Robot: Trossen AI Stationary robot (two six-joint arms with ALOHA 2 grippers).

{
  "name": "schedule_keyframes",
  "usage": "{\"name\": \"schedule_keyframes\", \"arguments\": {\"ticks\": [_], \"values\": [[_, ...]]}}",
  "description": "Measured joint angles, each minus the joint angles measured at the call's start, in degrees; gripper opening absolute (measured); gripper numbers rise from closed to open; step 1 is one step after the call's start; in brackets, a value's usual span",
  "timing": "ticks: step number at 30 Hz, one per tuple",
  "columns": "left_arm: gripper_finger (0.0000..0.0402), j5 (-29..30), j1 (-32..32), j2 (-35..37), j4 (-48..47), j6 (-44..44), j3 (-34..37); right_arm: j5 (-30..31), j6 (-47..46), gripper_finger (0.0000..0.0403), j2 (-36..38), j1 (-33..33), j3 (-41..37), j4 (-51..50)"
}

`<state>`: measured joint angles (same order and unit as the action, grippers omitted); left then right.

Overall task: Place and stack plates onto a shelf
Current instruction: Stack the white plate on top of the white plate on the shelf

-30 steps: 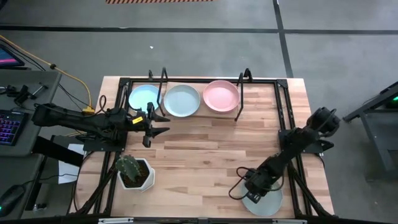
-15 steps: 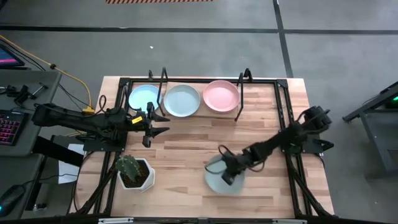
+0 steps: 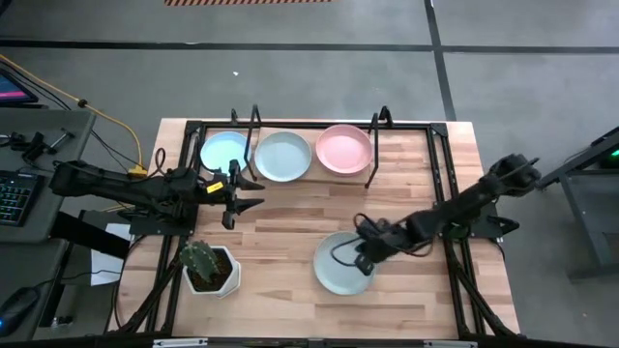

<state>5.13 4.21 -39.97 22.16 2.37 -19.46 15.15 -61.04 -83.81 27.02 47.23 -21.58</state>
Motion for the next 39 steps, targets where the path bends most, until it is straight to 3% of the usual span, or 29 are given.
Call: {"name": "schedule_keyframes", "arguments": {"ticks": [4, 11, 22, 26, 31, 39], "values": [[0.0154, 0.0, 0.0, 0.0, 0.0, 0.0, 0.0, 5.7, -11.3, 0.0000, 2.3, 5.0, -2.4, -6.4], [0.0154, 0.0, 0.0, 0.0, 0.1, 0.0, 0.0, 11.7, -25.5, 0.0011, 2.8, 9.5, -8.9, -3.1], [0.0154, 0.0, 0.0, 0.0, 0.1, 0.0, 0.0, 13.7, -28.6, 0.0172, 2.8, 9.7, -16.5, 11.8], [0.0154, 0.0, 0.0, 0.0, 0.1, 0.0, 0.0, 14.2, -28.7, 0.0204, 2.8, 9.7, -17.3, 13.9], [0.0154, 0.0, 0.0, 0.0, 0.1, 0.0, 0.0, 14.2, -29.0, 0.0205, 2.8, 9.7, -17.4, 14.2], [0.0154, 0.0, 0.0, 0.0, 0.1, 0.0, 0.0, 12.1, -31.7, 0.0161, 1.2, 9.7, -17.4, 15.6]]}}
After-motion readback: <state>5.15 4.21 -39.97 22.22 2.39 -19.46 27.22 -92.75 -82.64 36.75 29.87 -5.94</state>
